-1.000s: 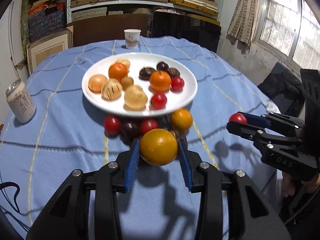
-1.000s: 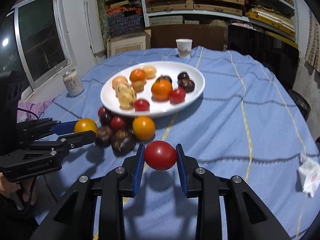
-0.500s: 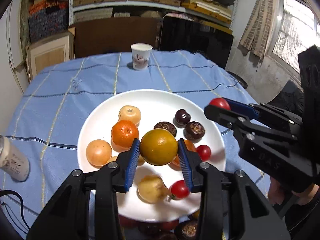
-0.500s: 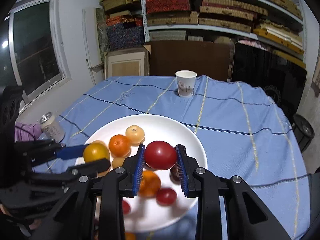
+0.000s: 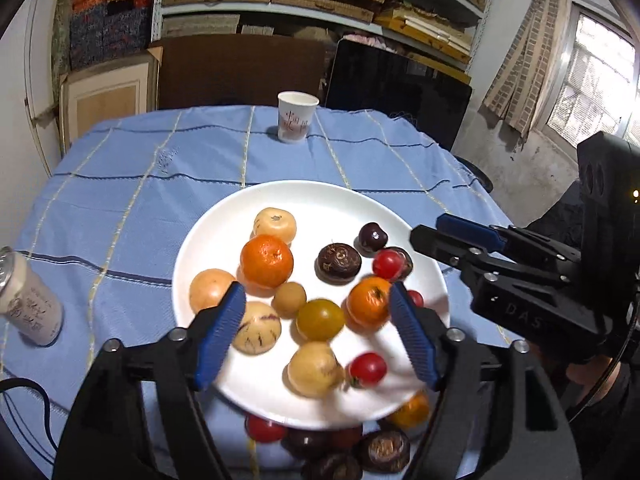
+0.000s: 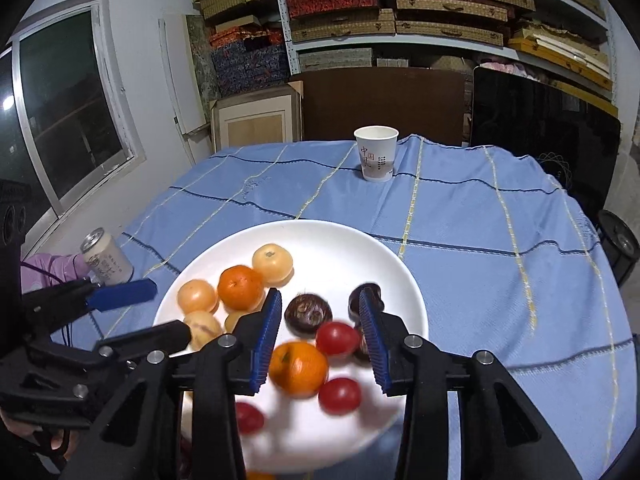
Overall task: Organize fruits
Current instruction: 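Carry both tomatoes over the white plate and open both grippers, then grasp a large orange tomato with the right gripper while the left grasps a dark brown fruit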
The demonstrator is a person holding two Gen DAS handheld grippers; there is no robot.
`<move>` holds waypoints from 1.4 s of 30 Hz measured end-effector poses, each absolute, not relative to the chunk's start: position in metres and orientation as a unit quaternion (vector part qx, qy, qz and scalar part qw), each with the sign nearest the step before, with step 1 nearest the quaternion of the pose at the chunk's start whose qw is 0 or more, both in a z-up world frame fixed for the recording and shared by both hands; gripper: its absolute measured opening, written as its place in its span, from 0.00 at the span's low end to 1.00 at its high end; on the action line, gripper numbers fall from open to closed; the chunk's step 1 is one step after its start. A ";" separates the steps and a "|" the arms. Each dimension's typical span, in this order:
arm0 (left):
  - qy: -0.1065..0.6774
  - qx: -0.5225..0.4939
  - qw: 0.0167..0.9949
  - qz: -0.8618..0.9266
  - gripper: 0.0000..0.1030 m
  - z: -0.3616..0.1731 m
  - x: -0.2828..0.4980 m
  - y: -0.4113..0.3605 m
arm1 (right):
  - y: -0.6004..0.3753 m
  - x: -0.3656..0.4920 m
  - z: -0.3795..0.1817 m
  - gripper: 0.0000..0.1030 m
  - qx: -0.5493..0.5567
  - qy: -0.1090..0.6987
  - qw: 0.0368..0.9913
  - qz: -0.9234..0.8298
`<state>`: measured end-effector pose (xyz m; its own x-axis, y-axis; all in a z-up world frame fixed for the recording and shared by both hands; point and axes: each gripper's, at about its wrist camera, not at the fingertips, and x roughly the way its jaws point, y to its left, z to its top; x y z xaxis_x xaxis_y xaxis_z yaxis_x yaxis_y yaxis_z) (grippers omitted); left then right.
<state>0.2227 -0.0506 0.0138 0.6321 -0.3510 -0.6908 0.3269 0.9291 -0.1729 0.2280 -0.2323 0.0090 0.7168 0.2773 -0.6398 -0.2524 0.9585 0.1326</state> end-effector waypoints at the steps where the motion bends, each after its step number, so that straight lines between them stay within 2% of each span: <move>1: 0.375 -0.008 0.907 -0.189 0.72 0.016 0.208 -0.048 | -0.232 0.215 0.012 0.39 0.015 0.346 0.927 0.143; 5: 0.353 0.013 0.916 -0.189 0.87 0.013 0.158 -0.036 | -0.227 0.158 0.009 0.41 -0.006 0.352 0.922 0.159; 9: 0.368 0.032 0.911 -0.182 0.87 -0.014 0.117 -0.028 | -0.205 0.102 -0.019 0.41 -0.048 0.371 0.908 0.187; 13: 0.408 0.044 0.895 -0.177 0.87 -0.049 0.107 -0.024 | -0.179 0.073 -0.049 0.40 -0.078 0.386 0.896 0.203; 25: 0.413 0.033 0.896 -0.157 0.87 -0.061 0.113 -0.012 | -0.197 0.101 -0.058 0.41 -0.028 0.416 0.901 0.122; 37: 0.416 0.022 0.894 -0.168 0.87 -0.061 0.114 -0.010 | -0.196 0.151 -0.074 0.42 0.039 0.458 0.877 0.140; 39: 0.418 0.019 0.892 -0.169 0.87 -0.063 0.114 -0.009 | -0.196 0.149 -0.074 0.36 0.045 0.457 0.876 0.146; 42: 0.421 0.021 0.891 -0.171 0.87 -0.063 0.115 -0.010 | -0.194 0.138 -0.069 0.36 0.023 0.441 0.888 0.132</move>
<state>0.1150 -0.0105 -0.0635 0.5876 -0.2866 -0.7566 0.3219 0.9408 -0.1063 0.1378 -0.1945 -0.0695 0.5765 0.2555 -0.7762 -0.2148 0.9638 0.1577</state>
